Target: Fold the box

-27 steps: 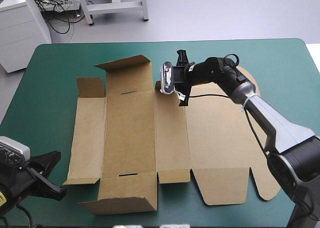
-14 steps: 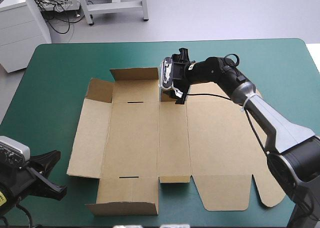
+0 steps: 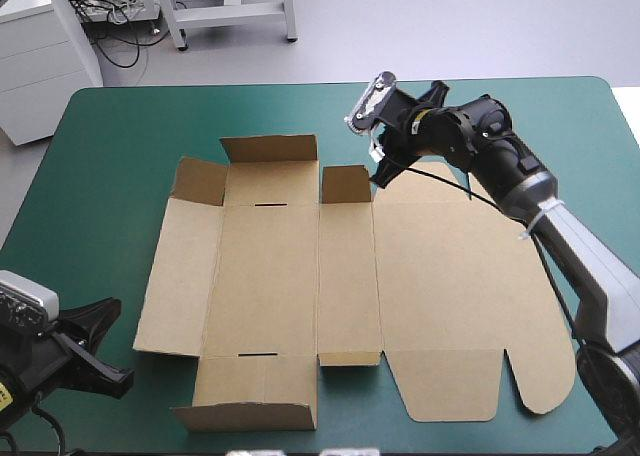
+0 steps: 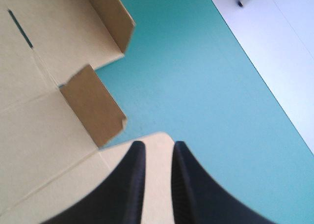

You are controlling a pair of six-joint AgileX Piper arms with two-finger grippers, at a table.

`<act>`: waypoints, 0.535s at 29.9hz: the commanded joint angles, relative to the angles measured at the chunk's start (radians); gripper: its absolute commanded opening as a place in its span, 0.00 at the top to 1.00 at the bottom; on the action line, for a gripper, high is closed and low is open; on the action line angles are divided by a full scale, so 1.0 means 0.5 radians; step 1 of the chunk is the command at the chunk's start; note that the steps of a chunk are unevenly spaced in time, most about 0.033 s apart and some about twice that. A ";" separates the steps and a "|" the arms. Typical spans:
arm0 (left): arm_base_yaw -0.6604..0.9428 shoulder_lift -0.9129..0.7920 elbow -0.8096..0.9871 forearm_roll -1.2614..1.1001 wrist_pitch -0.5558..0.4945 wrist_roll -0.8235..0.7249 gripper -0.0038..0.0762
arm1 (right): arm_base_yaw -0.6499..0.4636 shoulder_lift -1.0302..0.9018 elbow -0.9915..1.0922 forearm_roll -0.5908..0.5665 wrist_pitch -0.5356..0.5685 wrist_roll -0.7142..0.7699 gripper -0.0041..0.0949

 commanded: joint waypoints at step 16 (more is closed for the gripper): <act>0.005 0.123 -0.058 0.082 -0.169 -0.024 0.99 | -0.557 -0.359 -0.067 -0.311 0.916 1.139 0.98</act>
